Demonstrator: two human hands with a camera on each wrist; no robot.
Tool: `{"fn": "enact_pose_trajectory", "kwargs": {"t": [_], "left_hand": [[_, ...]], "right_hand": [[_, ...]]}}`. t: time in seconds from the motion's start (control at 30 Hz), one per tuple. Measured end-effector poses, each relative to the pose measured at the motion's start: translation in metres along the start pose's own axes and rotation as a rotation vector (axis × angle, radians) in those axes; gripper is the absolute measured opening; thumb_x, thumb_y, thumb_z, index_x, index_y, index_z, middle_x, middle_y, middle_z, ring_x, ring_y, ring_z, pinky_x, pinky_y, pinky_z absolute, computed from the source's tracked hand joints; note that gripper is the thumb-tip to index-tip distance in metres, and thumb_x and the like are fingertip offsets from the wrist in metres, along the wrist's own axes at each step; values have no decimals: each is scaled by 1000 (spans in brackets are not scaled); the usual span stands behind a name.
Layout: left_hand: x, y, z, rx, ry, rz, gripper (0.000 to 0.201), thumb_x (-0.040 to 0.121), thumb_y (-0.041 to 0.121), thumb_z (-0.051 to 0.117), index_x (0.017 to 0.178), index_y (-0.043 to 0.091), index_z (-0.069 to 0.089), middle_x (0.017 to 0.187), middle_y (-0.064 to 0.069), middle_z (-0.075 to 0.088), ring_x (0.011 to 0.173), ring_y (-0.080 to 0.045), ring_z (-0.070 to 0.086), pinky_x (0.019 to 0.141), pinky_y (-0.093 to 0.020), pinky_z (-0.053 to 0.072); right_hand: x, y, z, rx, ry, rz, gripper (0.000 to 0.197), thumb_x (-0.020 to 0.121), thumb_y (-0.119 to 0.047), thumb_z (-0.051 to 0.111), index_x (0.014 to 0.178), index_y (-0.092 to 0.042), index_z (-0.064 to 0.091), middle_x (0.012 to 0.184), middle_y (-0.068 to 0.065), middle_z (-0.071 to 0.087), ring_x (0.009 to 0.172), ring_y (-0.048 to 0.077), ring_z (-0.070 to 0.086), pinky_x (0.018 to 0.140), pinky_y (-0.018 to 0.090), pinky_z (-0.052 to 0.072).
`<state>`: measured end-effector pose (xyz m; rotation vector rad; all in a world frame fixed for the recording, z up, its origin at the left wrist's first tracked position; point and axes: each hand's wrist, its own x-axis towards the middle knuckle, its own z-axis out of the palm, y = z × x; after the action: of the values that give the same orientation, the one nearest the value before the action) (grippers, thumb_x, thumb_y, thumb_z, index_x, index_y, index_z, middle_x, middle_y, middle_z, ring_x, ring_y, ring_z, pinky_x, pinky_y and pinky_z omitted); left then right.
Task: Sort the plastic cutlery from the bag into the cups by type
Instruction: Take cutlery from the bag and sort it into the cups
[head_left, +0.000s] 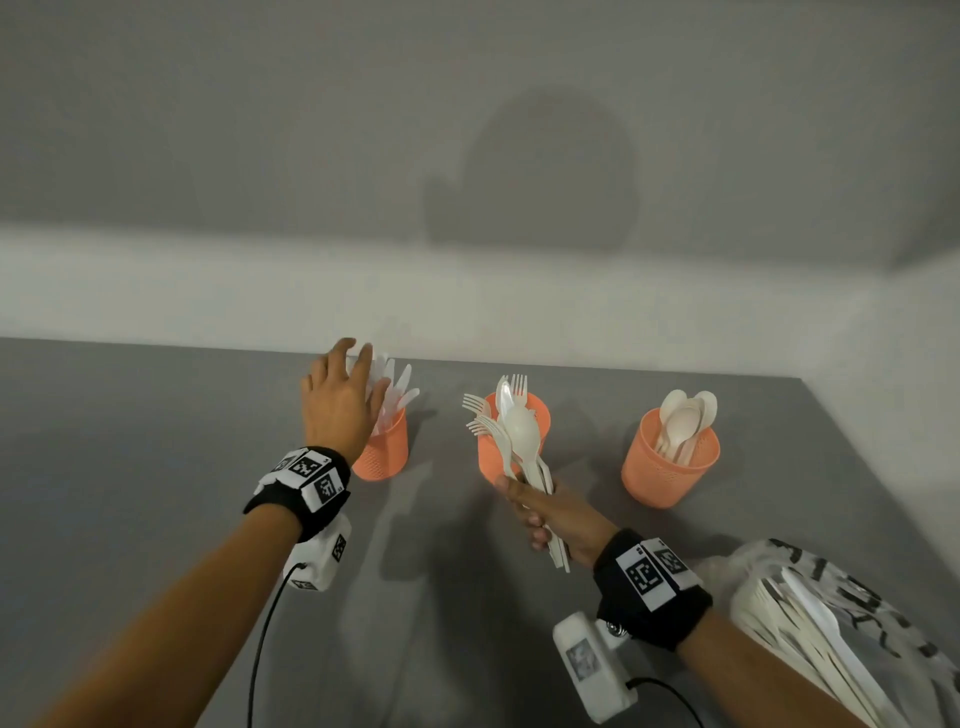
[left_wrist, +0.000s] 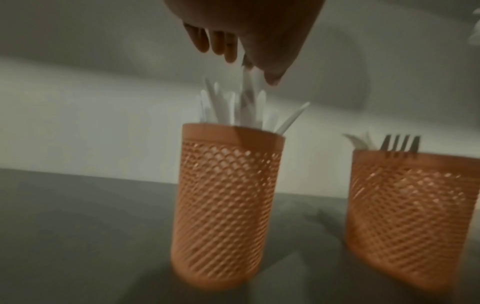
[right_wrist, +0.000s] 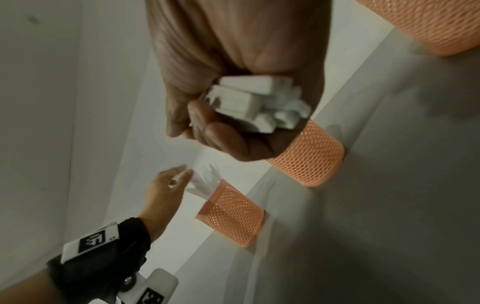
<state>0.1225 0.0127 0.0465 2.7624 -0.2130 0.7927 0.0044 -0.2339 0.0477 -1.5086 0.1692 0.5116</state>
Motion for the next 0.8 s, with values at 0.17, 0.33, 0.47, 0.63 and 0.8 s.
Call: {"fn": "enact_pose_trajectory", "kwargs": {"t": [0.17,0.33,0.47,0.63,0.8], "left_hand": [[-15,54,-34,-825,-113,-216,45,90,36,53,129,13,50,101,2,59,89,-11,56,75,-13,44],[-48,105,-46,-1537,-834,-429,58,70,37,67,120,13,50,102,-4,66,95,-18,66,79,-25,54],[-53,137,-56,-1653,-775,-484,10,83,12,59,92,6,59,74,-8,65,69,-17,67,67,-26,53],[-48,152,-38,-1265,-384,-608,8,83,9,62,83,1,60,75,-17,65,70,-30,64,71,-39,54],[-43,159,-35,-1241,-436,-606,44,82,40,66,97,-2,65,94,-21,69,83,-27,66,78,-37,52]], "right_hand": [[-3,-2,5,147,-118,12,36,86,-32,56,59,-17,38,40,-9,32,32,3,31,40,16,31],[-10,-4,17,219,-312,93,30,80,-30,60,57,-20,43,37,-10,33,34,3,33,40,15,34],[-16,-7,19,186,-441,178,19,72,-31,59,58,-20,53,41,-10,40,38,4,39,46,16,37],[-9,-7,21,-192,59,-108,7,88,-12,59,93,-7,59,62,2,60,55,13,57,60,30,49],[-12,-3,22,-101,118,-82,12,94,-25,51,84,-17,53,47,-4,46,37,11,40,48,32,38]]}}
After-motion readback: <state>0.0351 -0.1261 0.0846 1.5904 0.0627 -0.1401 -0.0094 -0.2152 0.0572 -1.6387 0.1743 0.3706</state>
